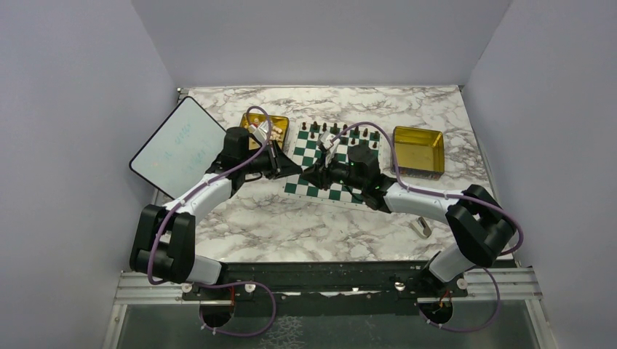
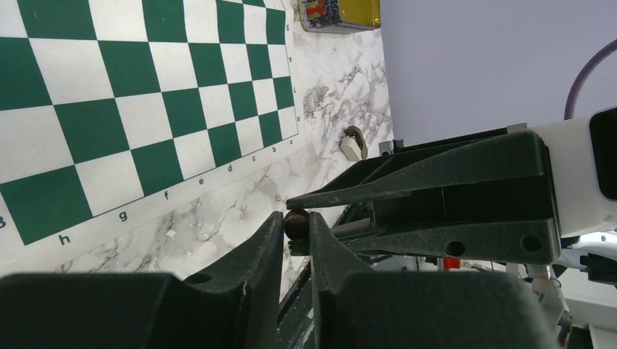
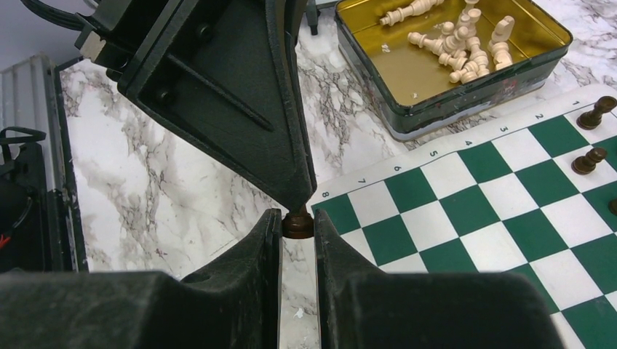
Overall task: Set up the chess pieces on the board
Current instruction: Place the chess piece on the chessboard.
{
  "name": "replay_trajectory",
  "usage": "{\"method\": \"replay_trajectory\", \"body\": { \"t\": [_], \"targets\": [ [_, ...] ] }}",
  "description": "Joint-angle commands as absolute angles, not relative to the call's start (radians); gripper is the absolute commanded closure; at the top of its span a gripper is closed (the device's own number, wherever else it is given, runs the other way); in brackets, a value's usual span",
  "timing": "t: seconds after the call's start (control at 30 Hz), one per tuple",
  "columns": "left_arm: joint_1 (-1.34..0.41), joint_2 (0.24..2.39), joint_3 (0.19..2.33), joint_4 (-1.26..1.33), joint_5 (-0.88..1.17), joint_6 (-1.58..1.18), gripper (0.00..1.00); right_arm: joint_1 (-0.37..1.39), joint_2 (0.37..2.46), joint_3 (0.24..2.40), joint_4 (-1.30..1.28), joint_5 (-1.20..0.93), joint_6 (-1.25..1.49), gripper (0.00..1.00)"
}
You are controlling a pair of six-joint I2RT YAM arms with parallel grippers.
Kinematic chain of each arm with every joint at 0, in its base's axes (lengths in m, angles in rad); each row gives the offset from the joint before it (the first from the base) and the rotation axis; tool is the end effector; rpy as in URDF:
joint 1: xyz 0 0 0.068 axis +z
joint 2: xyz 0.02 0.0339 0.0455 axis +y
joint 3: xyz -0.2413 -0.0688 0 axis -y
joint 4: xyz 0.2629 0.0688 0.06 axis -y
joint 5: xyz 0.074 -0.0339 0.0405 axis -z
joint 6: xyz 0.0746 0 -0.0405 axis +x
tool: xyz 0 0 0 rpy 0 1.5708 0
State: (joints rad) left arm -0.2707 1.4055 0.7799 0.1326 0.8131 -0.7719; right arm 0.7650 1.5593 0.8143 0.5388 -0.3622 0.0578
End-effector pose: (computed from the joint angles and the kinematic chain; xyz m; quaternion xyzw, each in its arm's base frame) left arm 0.3121 -0.1428 0.1869 0.0011 0.8140 -0.5291 0.2397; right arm 0.2644 0.2905 0.1912 -0.3709 0.6769 0.3762 0.5126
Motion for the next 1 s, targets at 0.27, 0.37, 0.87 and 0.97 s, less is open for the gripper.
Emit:
{"method": "replay_trajectory", "body": {
  "t": [0.27,0.37,0.87,0.97],
  "targets": [
    [-0.278,1.419,0.839,0.140,0.817,-0.751,0.86,0.772,1.523,0.788,0.568,-0.383,0.023,0.80],
    [-0.282,1.418,0.849,0.119,0.805,-0.734,0.87,0.772,1.521,0.783,0.563,-0.377,0.031,0.74],
    [-0.394,1.470,1.094,-0.118,0.346,-0.434,0.89,0.772,1.409,0.694,0.403,-0.081,0.235,0.06],
    [-0.450,1.515,1.178,-0.118,0.192,-0.361,0.89,0.772,1.371,0.692,0.304,0.009,0.268,0.00]
  ]
}}
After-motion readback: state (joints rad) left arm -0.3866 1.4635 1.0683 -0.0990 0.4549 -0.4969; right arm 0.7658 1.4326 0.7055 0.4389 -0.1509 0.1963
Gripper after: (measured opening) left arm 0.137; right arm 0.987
